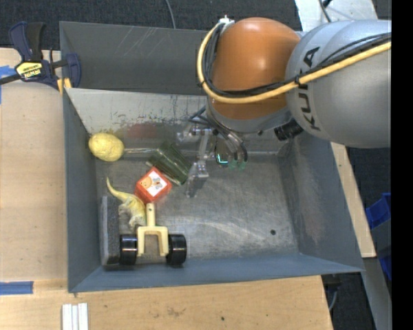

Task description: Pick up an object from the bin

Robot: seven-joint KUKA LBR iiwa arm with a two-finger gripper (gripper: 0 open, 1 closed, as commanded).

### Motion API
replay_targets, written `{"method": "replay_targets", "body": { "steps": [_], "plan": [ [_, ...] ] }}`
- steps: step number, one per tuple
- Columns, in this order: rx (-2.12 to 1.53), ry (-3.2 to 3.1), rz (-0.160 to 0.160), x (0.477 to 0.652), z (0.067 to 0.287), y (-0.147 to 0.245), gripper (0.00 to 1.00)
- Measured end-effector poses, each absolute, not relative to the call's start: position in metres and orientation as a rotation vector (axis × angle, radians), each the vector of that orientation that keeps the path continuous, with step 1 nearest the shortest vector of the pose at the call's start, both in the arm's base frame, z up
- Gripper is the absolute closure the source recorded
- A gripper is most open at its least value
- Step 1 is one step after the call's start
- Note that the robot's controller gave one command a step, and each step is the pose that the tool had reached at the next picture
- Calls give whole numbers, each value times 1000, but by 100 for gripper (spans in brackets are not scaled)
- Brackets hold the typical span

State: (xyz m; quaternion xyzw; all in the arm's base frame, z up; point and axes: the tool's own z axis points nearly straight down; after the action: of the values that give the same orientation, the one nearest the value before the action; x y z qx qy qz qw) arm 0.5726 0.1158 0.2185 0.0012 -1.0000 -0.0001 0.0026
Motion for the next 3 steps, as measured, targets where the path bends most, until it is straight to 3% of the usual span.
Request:
{"method": "replay_targets", "body": {
  "steps": [1,2,3],
  "plan": [
    [0,-3145,-1,574,223,115,0],
    [196,-3142,-1,583,182,125,0],
    [420,-3117,0,589,162,158,0]
  ]
}}
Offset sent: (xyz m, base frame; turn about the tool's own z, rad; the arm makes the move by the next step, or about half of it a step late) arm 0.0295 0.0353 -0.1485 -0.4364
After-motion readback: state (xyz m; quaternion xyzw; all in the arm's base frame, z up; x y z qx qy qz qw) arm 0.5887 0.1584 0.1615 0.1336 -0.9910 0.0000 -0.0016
